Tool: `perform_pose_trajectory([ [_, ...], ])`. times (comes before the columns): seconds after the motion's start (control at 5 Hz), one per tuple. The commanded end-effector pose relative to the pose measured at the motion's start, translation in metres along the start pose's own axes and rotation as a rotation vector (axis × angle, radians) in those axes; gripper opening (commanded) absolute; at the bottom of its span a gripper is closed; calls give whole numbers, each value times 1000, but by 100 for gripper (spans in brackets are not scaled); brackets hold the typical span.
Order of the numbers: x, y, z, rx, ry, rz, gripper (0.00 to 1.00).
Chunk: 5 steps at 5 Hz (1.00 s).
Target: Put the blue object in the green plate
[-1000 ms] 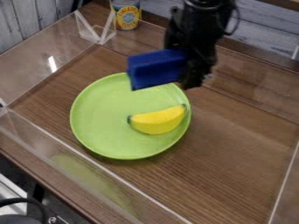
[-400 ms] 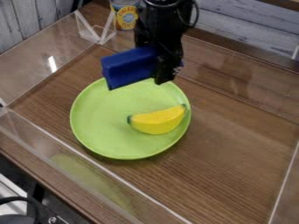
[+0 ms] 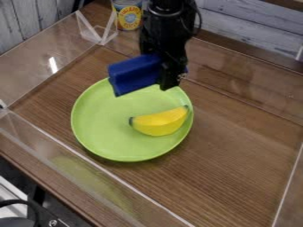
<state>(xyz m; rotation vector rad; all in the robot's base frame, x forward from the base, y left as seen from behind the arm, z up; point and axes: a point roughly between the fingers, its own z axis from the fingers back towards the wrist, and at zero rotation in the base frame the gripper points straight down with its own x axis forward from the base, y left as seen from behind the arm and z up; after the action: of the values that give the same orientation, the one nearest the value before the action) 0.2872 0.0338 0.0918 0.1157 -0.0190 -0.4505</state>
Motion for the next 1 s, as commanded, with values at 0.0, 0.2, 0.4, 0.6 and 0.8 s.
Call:
perform_pose_trajectory([
  [0.0, 14, 6, 10, 24, -57, 4, 0],
  [0.2, 17, 5, 10, 20, -66, 3, 0],
  [0.4, 18, 4, 10, 17, -73, 3, 0],
  [0.6, 16, -21, 14, -5, -87, -17, 0],
  [0.8, 16, -49, 16, -31, -102, -44, 0],
])
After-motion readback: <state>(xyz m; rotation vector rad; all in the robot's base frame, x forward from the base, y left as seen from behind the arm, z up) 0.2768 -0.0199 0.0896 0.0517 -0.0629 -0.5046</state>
